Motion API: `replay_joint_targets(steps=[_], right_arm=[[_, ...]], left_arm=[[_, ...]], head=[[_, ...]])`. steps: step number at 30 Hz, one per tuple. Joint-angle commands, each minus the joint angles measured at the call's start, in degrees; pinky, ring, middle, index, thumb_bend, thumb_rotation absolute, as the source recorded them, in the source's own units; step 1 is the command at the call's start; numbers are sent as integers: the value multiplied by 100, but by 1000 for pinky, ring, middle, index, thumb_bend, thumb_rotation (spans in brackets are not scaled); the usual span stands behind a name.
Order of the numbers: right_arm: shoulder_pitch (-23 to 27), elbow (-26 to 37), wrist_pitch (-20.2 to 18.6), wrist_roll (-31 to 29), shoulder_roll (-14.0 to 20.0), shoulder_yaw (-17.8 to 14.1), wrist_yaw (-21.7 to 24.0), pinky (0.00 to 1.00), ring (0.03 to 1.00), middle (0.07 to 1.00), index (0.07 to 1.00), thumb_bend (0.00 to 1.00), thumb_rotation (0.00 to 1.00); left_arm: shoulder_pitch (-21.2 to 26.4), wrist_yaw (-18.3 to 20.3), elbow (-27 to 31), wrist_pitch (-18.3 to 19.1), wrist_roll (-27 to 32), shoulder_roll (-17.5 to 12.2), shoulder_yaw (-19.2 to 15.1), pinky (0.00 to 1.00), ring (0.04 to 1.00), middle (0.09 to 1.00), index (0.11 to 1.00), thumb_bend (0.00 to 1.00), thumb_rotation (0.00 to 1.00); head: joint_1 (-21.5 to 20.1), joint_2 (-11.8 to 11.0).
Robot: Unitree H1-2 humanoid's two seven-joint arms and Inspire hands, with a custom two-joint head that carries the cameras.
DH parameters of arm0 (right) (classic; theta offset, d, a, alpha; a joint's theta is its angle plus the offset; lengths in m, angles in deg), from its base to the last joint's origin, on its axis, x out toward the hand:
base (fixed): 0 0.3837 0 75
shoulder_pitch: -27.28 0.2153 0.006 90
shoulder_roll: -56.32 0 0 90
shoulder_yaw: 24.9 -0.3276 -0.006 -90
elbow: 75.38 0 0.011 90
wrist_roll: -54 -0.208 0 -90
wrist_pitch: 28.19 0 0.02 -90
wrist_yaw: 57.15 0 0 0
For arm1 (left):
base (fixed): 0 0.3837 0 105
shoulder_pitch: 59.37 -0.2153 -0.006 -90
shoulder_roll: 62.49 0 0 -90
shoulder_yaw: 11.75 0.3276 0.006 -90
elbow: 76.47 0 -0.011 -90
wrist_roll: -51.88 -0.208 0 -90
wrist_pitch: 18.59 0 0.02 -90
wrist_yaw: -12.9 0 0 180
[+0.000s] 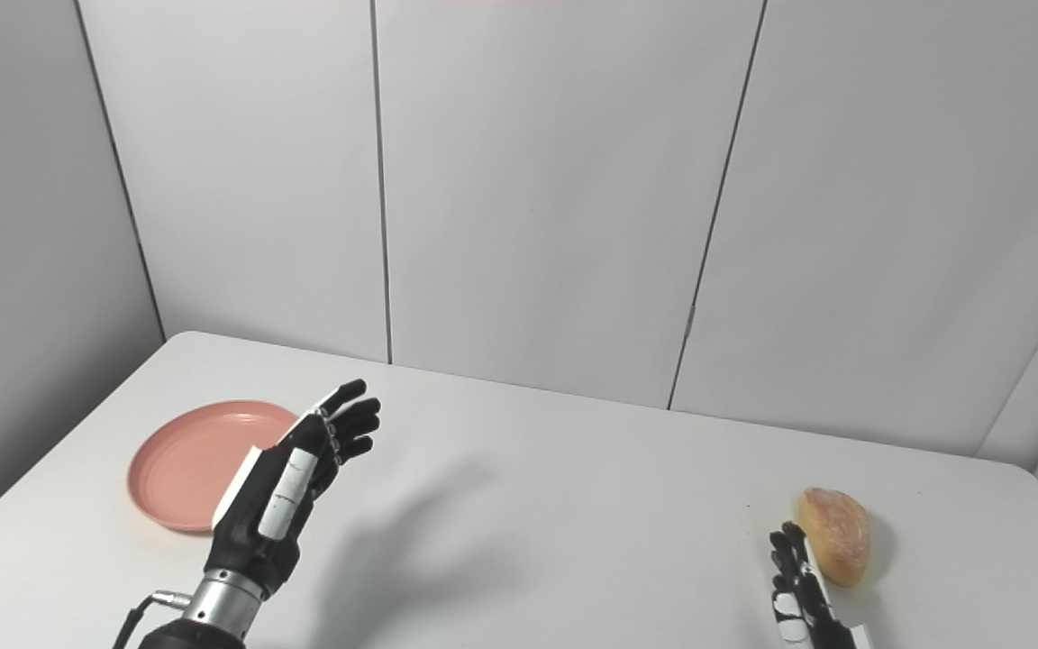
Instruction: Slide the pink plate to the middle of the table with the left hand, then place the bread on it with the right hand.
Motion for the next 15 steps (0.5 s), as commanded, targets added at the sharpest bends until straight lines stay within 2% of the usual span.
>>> replay_joint_targets(steps=[1, 6, 15], right_arm=[[-383, -202, -79, 10, -61, 18, -23, 1000, 983, 962, 981, 771, 986], [-395, -148, -118, 0, -54, 17, -8, 1000, 985, 966, 982, 765, 990], [-399, -121, -160, -3, -25, 0, 10, 1000, 989, 966, 985, 785, 986]], left_arm=[[281, 68, 95, -48, 161, -169, -138, 810, 825, 818, 822, 997, 872], [607, 247, -319, -148, 455, -530, -433, 878, 825, 818, 831, 1000, 862], [1092, 360, -856, -389, 423, -1298, -797, 846, 811, 807, 807, 1000, 863]], head=[[1, 7], [9, 30], [31, 62]])
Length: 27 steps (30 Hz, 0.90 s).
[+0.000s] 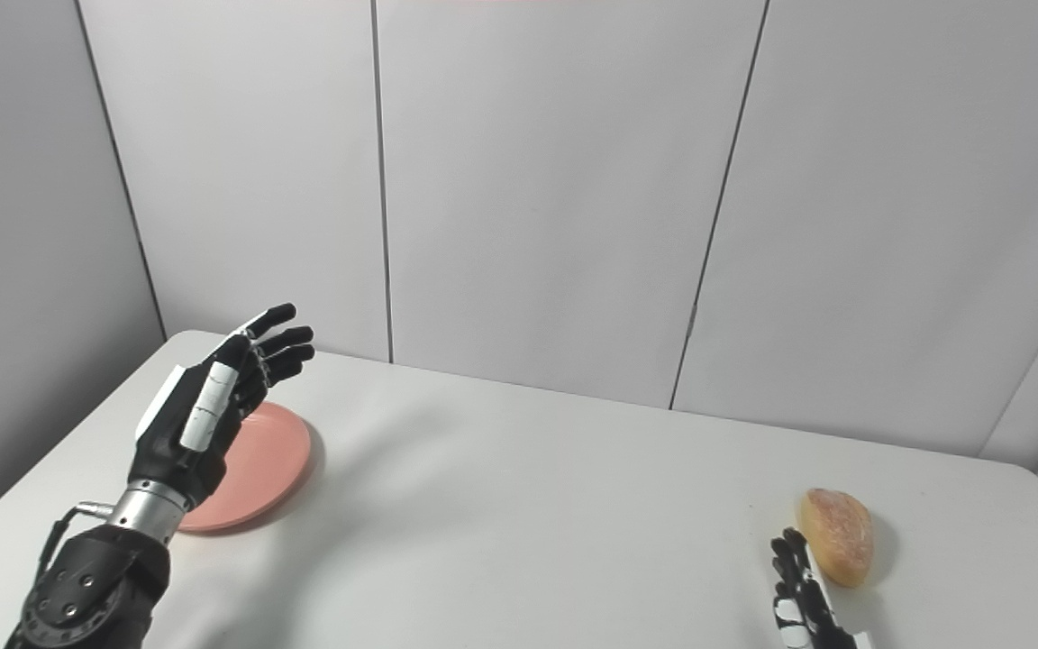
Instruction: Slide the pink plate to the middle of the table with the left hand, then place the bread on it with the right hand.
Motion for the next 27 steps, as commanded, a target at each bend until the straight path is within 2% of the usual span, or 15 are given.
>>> replay_joint_targets(steps=[1, 6, 11, 14, 21, 27], right_arm=[[-317, -215, -74, -25, -34, 6, 1, 1000, 987, 965, 984, 787, 985], [-302, -250, -64, -18, -14, -4, 2, 1000, 985, 965, 983, 796, 984], [-286, -274, -83, -21, -11, -10, 5, 1000, 988, 964, 984, 786, 993], [-283, -272, -101, -25, -26, -17, -7, 1000, 985, 961, 978, 800, 980], [-300, -230, -131, -4, -27, -4, -2, 1000, 988, 963, 978, 814, 984], [-297, -227, -143, -17, -47, -19, -21, 1000, 982, 958, 972, 808, 977]], left_arm=[[372, 36, -99, -376, -23, -266, -122, 853, 808, 807, 811, 1000, 866], [613, 286, -855, -820, 63, -711, -274, 847, 815, 828, 828, 993, 890], [962, 608, -2016, -1369, 262, -1015, -432, 898, 857, 868, 858, 994, 886], [1173, 754, -2744, -1700, 241, -1191, -433, 891, 869, 878, 886, 1000, 891], [1580, 1185, -4074, -2287, 343, -1484, -433, 874, 864, 883, 913, 1000, 868], [1826, 1455, -5028, -2765, 453, -1618, -529, 924, 901, 920, 949, 1000, 866]], head=[[5, 3], [37, 6], [52, -5], [41, -8], [26, 6], [27, 3]])
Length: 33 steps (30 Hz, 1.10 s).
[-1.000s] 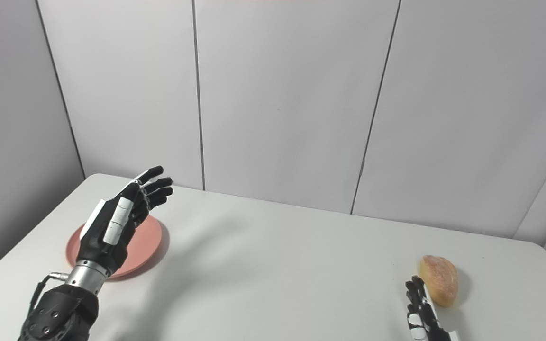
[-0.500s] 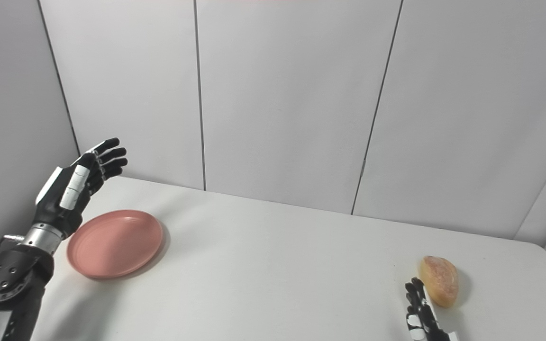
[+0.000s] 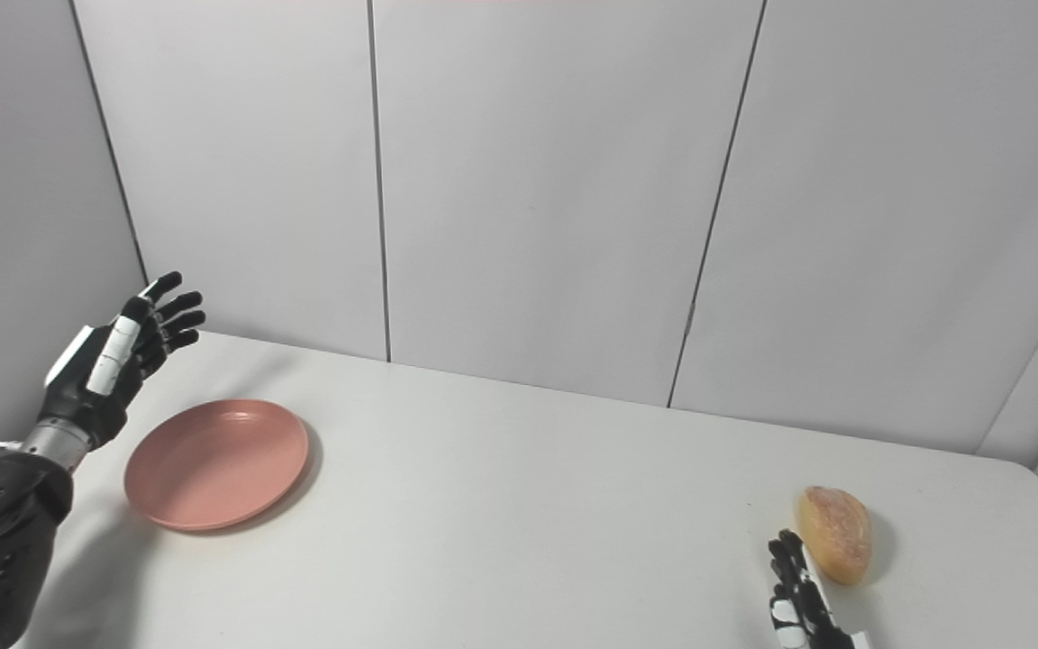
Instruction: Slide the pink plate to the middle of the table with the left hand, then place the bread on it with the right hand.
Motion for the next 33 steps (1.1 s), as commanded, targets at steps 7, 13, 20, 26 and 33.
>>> replay_joint_targets(steps=[7, 13, 20, 26, 33], right_arm=[[-324, -193, -89, -44, -44, -7, -7, 1000, 985, 962, 977, 790, 993], [-319, -228, -50, -25, -24, -12, -2, 1000, 982, 961, 976, 805, 989], [-317, -234, -64, -27, -30, -13, -3, 1000, 982, 962, 974, 796, 987], [-321, -241, -43, -27, -28, -16, -2, 1000, 979, 958, 969, 805, 985], [-334, -202, -79, -63, -32, -30, 9, 1000, 981, 958, 968, 787, 991]], left_arm=[[565, 190, -956, -773, 123, -346, -89, 855, 876, 913, 936, 1000, 865], [597, 221, -1423, -939, 126, -320, -126, 864, 869, 915, 946, 1000, 852], [613, 211, -1845, -952, 156, -235, -215, 834, 849, 889, 948, 1000, 820], [539, 234, -1930, -953, 119, -152, -315, 835, 846, 872, 935, 990, 818], [503, 280, -2035, -955, 50, -65, -313, 873, 858, 880, 945, 1000, 817]], head=[[-22, 21], [-31, 28], [-49, 26], [-68, 32], [-87, 44]])
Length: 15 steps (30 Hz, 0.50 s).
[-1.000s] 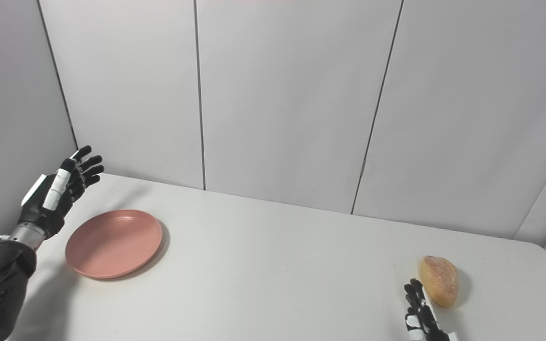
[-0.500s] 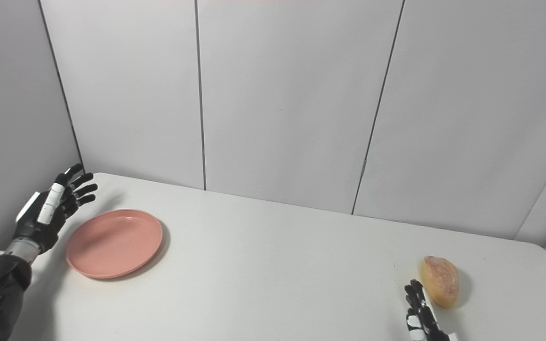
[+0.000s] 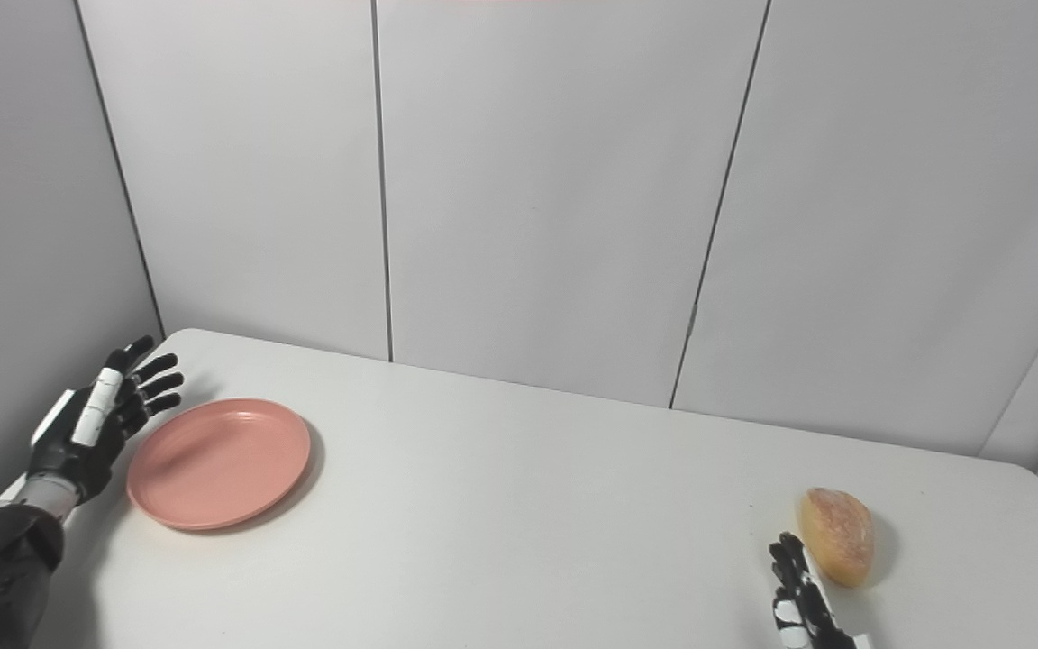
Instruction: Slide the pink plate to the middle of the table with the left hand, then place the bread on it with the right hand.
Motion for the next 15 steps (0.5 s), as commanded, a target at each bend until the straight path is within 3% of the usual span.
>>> replay_joint_targets(steps=[1, 6, 10, 15], right_arm=[[-329, -199, -35, -49, -33, -10, 0, 1000, 981, 958, 968, 787, 991], [-336, -196, -7, -3, -14, 8, -11, 1000, 980, 958, 969, 792, 999], [-337, -165, -60, -28, -37, -2, -18, 1000, 978, 956, 964, 805, 987], [-347, -144, -52, -10, -23, 10, -7, 1000, 983, 963, 972, 807, 990]], left_arm=[[202, 49, -3, -247, -12, -60, -1, 875, 856, 877, 947, 1000, 819], [171, -14, -120, -247, -96, -7, 20, 842, 854, 866, 939, 984, 853], [187, 229, -323, -241, 99, 59, -87, 845, 876, 881, 959, 1000, 843], [167, 166, -416, -240, 115, 145, -58, 876, 888, 909, 971, 1000, 851]], head=[[12, 7], [14, 14], [-2, 24], [-6, 36]])
